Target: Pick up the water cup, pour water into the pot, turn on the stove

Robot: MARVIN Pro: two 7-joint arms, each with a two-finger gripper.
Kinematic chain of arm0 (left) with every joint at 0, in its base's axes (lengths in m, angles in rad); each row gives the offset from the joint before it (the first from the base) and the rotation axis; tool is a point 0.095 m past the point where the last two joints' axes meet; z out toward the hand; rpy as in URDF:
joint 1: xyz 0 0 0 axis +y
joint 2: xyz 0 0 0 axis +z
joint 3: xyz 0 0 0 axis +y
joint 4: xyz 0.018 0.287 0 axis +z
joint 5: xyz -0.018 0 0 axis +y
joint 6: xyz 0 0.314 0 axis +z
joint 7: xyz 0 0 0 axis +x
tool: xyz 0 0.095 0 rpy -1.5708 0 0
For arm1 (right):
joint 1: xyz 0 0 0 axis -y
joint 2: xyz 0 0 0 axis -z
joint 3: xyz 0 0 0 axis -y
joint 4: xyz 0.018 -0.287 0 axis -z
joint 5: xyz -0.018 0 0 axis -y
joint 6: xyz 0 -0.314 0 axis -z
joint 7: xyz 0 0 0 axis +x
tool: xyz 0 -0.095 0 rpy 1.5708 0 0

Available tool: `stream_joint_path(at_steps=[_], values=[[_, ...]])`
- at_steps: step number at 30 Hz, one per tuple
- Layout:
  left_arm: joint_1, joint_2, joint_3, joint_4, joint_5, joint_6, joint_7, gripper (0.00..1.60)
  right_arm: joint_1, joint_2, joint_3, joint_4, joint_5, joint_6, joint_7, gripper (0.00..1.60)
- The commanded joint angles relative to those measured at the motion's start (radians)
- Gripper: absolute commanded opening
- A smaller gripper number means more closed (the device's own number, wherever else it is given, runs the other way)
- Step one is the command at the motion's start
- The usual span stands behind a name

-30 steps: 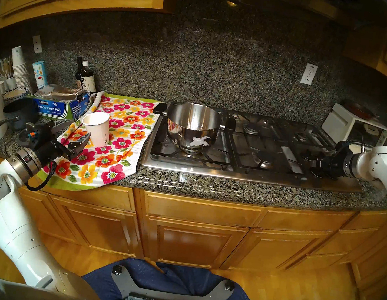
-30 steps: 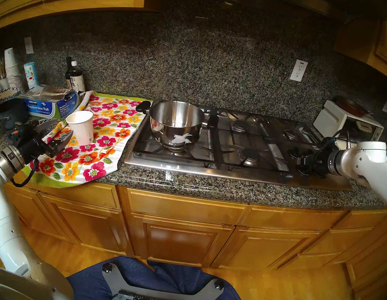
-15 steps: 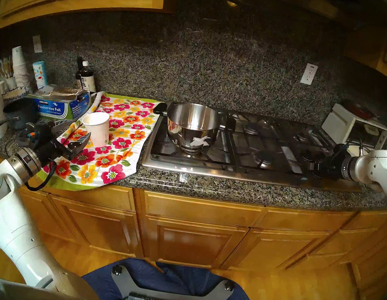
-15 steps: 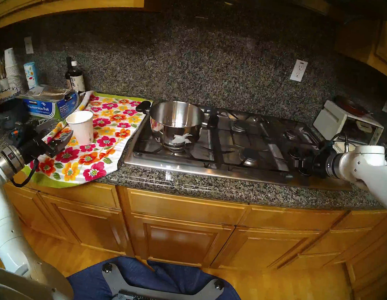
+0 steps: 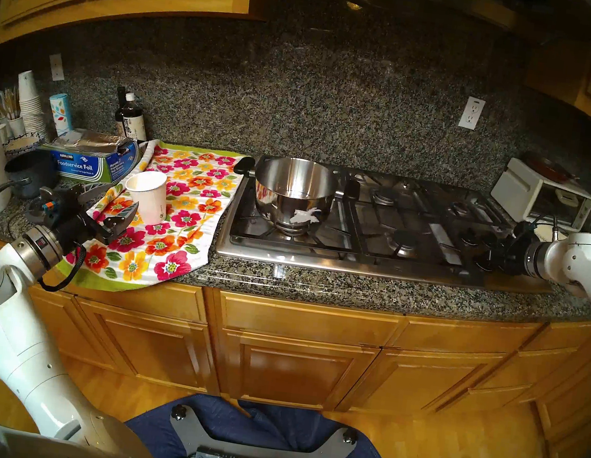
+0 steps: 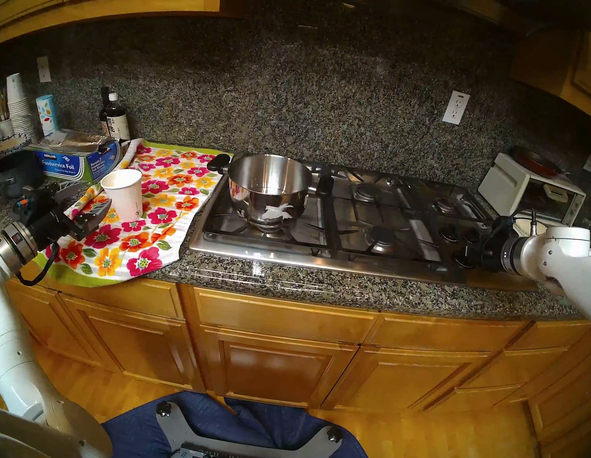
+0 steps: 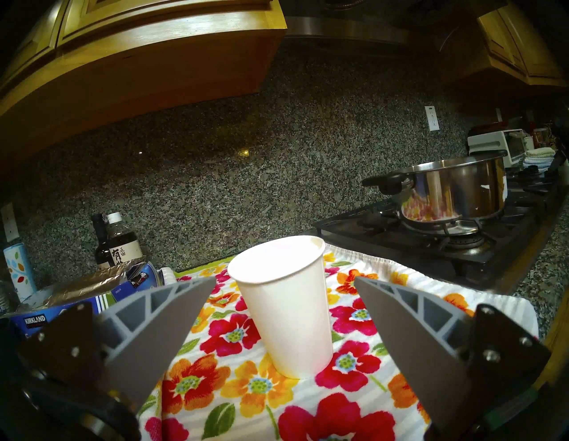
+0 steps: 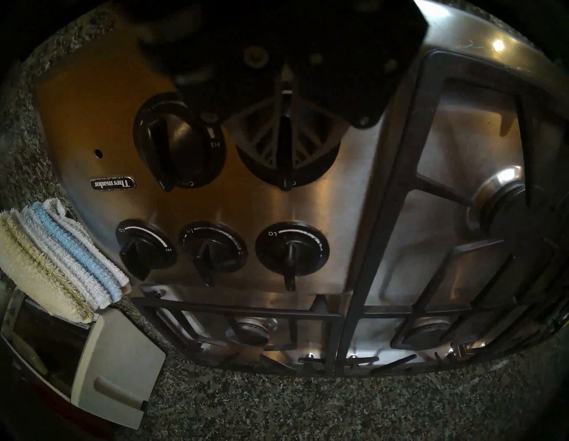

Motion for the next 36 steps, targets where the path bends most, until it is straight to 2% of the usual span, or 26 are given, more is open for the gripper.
stream_joint_path(at_steps=[1,10,36], values=[[-0.024,0.008,0.002,-0.022,-0.019,0.003,-0.001,1.60,0.023,-0.013,-0.002,-0.039,0.005,-0.041,0.012,0.00],[-0.024,0.008,0.002,-0.023,-0.019,0.003,-0.001,1.60,0.010,-0.013,-0.009,-0.046,0.009,-0.077,0.012,0.00],[-0.024,0.008,0.002,-0.022,-0.018,0.002,0.000,1.60,-0.065,-0.129,-0.050,0.038,0.076,-0.177,0.041,0.00]])
